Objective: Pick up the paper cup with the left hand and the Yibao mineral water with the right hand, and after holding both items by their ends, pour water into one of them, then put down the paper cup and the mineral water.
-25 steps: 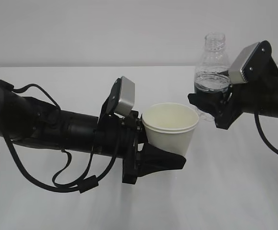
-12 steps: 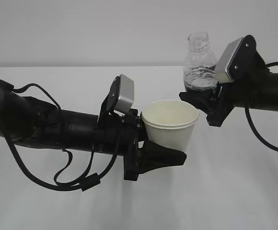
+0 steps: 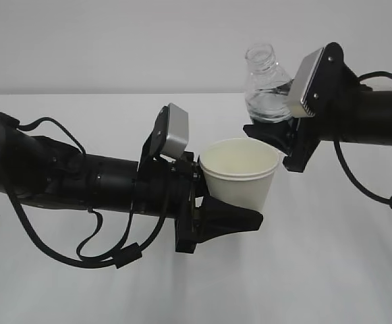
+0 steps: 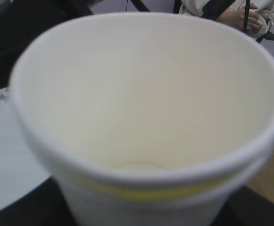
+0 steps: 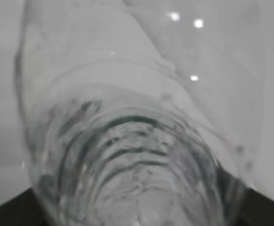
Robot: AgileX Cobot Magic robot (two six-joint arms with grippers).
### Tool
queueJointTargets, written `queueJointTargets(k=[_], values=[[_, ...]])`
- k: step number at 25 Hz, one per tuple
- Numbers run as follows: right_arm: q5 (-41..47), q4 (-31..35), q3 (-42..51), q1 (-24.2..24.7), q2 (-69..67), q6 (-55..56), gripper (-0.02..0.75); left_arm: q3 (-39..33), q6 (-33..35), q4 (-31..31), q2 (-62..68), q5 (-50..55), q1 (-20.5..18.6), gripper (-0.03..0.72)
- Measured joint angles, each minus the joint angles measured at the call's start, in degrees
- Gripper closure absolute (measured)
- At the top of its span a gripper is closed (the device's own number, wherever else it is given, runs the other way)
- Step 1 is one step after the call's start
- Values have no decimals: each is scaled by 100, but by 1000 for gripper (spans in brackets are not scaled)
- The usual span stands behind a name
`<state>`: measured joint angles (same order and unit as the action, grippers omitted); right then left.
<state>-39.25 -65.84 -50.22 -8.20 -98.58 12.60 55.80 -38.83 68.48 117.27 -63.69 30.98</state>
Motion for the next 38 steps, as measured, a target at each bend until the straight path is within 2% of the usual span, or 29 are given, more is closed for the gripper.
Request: queueJointTargets(k=[10, 38], values=[[115, -85, -103, -48, 0, -553, 276, 0, 157, -378, 0, 5, 0, 251], [191, -17, -103, -57, 0, -2134, 276, 0, 613, -432, 0, 350, 0, 252]])
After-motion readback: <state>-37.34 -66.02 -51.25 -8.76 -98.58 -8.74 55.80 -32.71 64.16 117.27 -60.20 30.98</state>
